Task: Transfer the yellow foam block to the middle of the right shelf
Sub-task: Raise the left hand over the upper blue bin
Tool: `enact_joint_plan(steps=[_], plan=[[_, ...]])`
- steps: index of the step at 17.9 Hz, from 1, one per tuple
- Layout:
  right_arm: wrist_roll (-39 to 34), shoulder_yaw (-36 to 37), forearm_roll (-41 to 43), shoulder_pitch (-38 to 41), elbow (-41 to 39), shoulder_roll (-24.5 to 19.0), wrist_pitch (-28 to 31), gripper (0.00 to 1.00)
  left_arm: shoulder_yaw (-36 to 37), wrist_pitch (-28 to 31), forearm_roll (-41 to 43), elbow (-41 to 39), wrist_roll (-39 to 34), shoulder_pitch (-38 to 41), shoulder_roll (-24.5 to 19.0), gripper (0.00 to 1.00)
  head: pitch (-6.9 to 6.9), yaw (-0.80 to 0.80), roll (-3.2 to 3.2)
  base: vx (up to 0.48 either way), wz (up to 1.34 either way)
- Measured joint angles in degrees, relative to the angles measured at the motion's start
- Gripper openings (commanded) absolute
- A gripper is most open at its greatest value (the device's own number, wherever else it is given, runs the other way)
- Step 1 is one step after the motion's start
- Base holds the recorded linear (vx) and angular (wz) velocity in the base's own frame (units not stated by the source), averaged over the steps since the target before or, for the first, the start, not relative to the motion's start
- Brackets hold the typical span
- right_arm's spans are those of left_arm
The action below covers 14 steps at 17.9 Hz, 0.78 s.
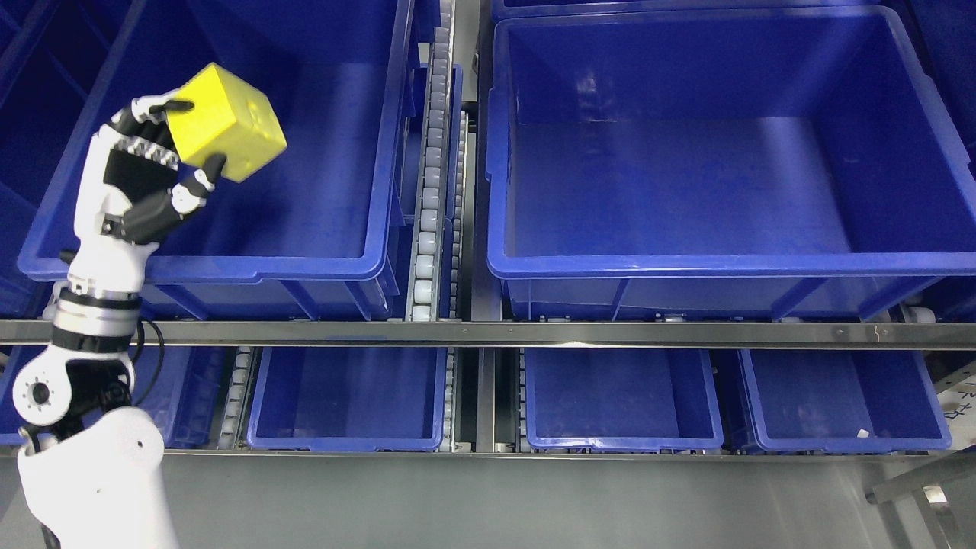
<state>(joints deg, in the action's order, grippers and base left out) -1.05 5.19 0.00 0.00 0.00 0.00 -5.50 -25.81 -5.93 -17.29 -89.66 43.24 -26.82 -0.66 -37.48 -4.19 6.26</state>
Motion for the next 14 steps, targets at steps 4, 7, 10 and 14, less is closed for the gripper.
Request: enact_joint_plan(steps=[4, 7, 10, 14], plan=[[0.0, 0.0, 0.0, 0.0, 0.0, 0.0, 0.2, 1.0, 2.2, 9.3, 3.9, -0.3, 0.0, -4.9, -2.7, 0.15, 0.0, 0.0, 0.0, 0.0, 0.0], [0.0, 0.0, 0.0, 0.0, 0.0, 0.0, 0.2, 1.0, 4.6, 12.2, 8.5, 1.0, -0.3, -7.9, -4.6, 0.2, -0.01, 0.0, 0.0, -0.002, 0.01], [0.0, 0.0, 0.0, 0.0, 0.0, 0.0, 0.1, 1.0, 6.5, 14.6, 13.3, 3.1, -1.4, -11.4, -6.0, 0.36, -0.01, 0.0, 0.0, 0.0, 0.0], [0.0, 0.0, 0.0, 0.0, 0.0, 0.0, 0.0, 1.0, 8.3, 17.4, 20.9, 7.2, -2.4, -15.8, -7.3, 0.63, -0.01, 0.0, 0.0, 0.0, 0.0]])
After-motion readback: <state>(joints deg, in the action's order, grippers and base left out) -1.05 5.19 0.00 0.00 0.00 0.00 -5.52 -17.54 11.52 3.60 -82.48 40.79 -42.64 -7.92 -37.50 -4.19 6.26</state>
